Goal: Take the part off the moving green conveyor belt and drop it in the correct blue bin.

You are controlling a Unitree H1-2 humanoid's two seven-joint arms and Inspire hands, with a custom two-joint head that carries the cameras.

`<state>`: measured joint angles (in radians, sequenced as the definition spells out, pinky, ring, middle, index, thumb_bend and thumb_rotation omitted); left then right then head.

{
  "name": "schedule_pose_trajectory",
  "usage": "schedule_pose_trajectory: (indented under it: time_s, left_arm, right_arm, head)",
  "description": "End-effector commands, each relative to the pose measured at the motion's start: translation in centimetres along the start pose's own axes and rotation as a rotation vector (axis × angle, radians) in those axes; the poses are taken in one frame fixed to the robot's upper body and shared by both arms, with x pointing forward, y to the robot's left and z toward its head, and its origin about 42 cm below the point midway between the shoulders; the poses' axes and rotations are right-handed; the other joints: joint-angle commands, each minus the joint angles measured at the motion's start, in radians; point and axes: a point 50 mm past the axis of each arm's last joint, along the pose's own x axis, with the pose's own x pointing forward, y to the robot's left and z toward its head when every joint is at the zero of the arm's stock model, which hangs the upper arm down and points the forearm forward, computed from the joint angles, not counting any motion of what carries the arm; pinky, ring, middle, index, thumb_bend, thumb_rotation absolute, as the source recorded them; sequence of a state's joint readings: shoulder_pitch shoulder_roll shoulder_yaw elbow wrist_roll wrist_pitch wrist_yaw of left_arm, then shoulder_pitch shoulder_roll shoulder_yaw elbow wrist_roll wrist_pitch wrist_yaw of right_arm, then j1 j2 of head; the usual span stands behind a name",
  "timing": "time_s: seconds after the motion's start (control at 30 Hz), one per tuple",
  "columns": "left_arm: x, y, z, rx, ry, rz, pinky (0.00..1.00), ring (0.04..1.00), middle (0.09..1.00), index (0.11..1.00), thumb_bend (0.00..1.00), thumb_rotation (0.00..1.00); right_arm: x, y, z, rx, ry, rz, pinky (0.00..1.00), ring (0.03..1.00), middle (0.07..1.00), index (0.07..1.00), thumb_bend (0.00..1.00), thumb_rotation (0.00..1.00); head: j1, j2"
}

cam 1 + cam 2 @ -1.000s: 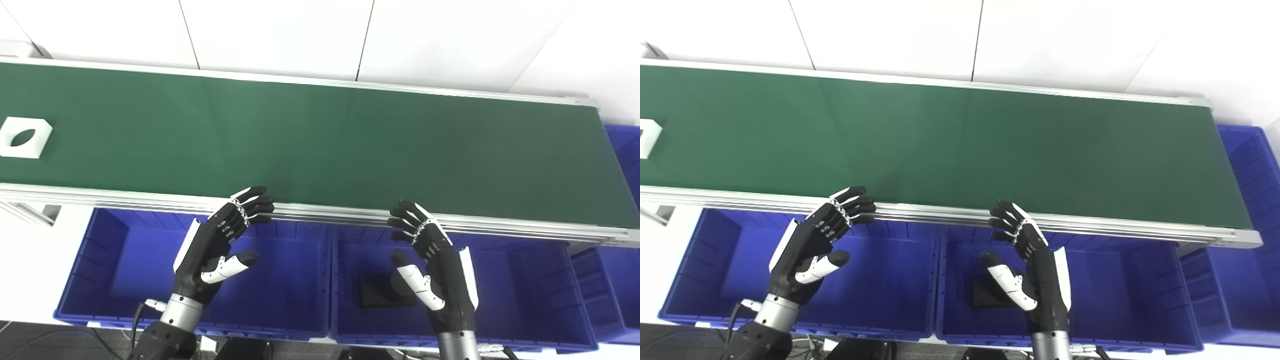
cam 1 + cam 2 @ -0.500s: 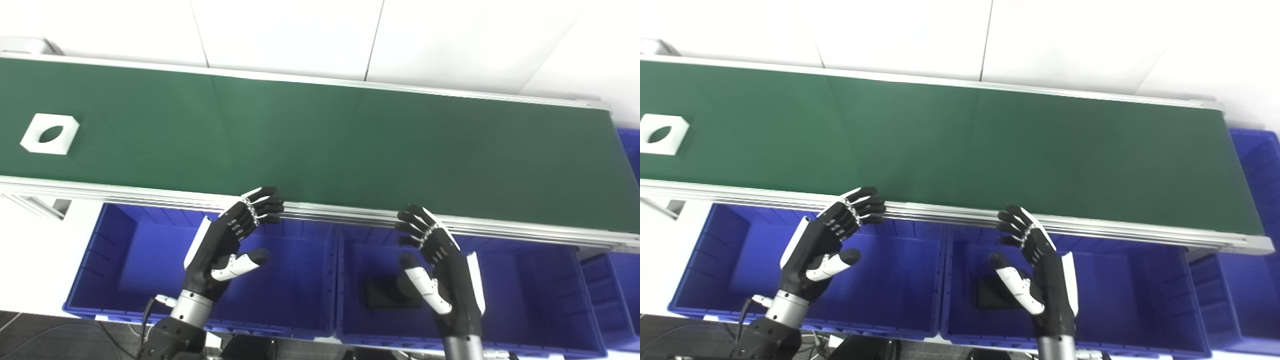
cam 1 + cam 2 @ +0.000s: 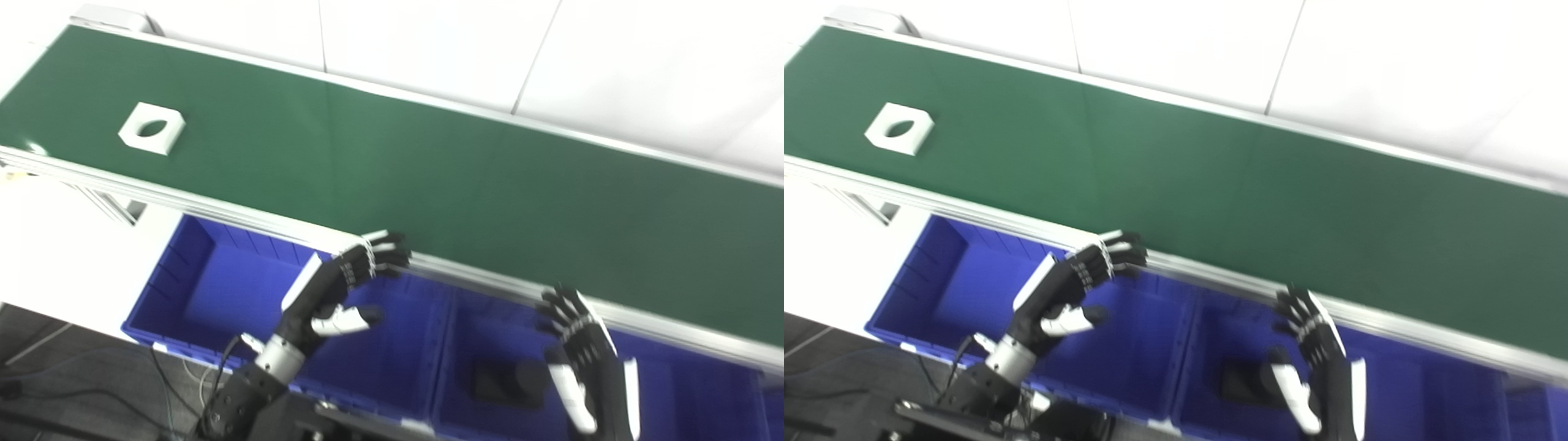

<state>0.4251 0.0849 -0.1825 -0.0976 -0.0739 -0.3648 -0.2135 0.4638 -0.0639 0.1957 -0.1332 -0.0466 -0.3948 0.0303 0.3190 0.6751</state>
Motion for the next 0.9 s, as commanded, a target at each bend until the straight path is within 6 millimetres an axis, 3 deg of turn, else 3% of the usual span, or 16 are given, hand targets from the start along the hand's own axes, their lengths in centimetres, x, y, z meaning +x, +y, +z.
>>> schedule_pose_trajectory:
  time_s: [0.0,0.47,0.87]
  left_arm:
    - [0.3,0.0,1.0,0.028,-0.057,-0.006,0.70,0.735,0.754,0.817,0.93,0.60]
    - [0.5,-0.2,0.1,0.044,-0.069,-0.018,0.69,0.728,0.747,0.809,0.91,0.59]
    - [1.0,0.6,0.8,0.050,-0.098,-0.015,0.70,0.724,0.739,0.797,0.92,0.55]
  right_arm:
    - [0.4,0.0,0.6,0.013,-0.078,0.006,0.65,0.744,0.782,0.821,0.57,0.64]
    - [0.9,-0.3,-0.8,0.010,-0.048,0.004,0.62,0.726,0.768,0.810,0.54,0.64]
    - [1.1,-0.3,-1.1,0.021,-0.043,0.007,0.63,0.736,0.774,0.819,0.54,0.68]
  head:
    - [0.006,-0.011]
    - [0.061,-0.119]
    - [0.073,-0.132]
